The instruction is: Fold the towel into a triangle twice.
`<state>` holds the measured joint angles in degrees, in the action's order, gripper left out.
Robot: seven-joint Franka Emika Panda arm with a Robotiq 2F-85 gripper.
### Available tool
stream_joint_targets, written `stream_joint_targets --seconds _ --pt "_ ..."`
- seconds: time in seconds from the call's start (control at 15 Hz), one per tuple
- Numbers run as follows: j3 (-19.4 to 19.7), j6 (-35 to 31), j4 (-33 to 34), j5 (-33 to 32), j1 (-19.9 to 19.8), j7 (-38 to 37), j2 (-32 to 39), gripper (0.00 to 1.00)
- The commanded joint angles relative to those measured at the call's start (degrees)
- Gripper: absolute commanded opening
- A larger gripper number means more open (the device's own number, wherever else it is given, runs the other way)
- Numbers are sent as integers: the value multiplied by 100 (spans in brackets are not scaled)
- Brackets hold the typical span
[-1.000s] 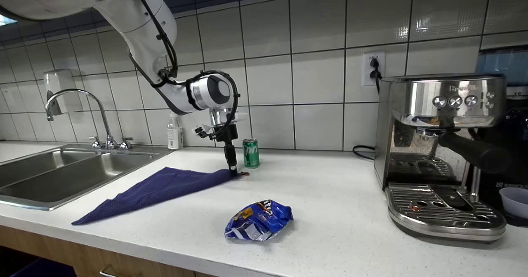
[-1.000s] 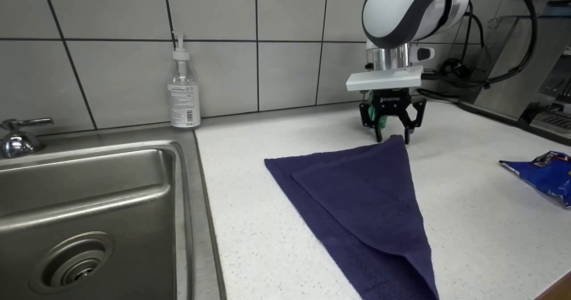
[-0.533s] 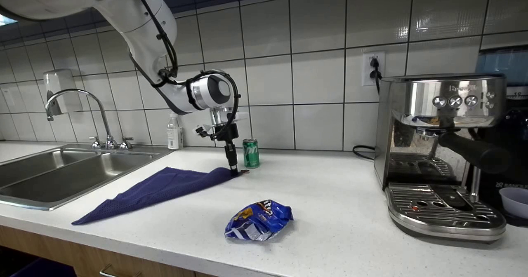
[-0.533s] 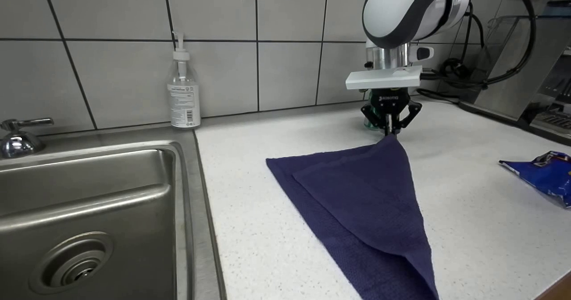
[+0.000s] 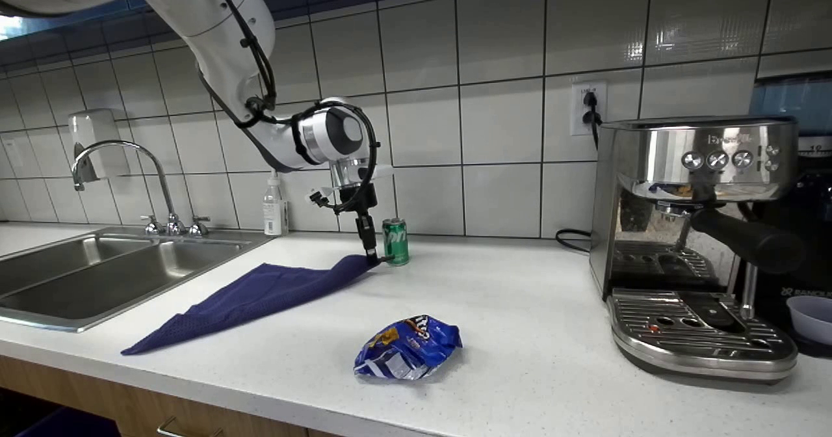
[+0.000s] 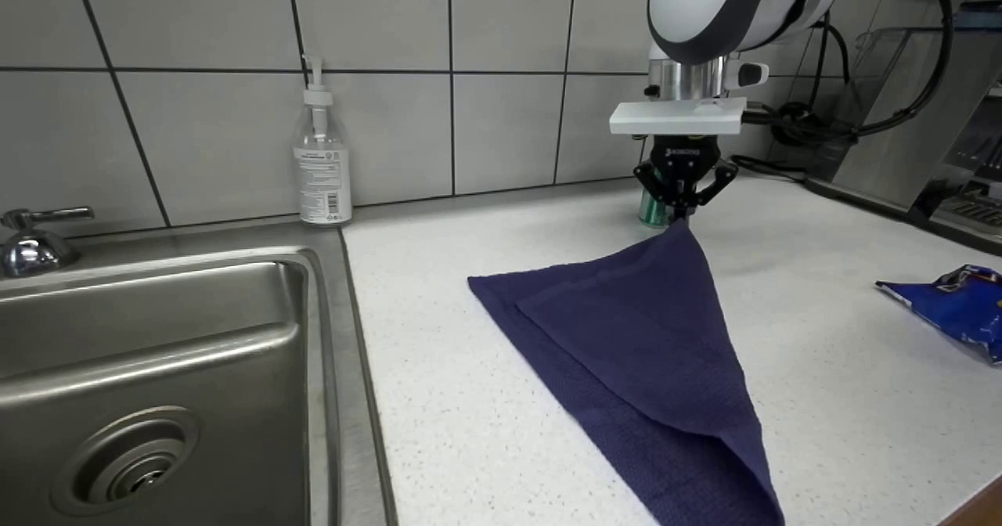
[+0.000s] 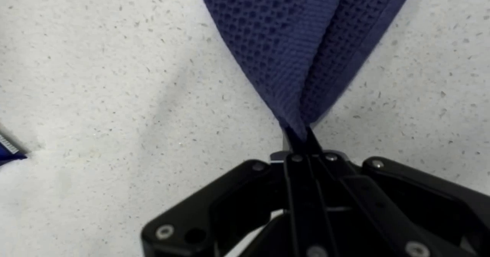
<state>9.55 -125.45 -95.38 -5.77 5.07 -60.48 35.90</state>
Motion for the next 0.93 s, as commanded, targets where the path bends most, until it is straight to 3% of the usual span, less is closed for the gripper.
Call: stream_joint_targets --seconds 0.0,0.87 --pt "-35 -263 -445 -9 -6 75 -430 1" --pt "-83 -803 -1345 -99 71 63 -1409 1"
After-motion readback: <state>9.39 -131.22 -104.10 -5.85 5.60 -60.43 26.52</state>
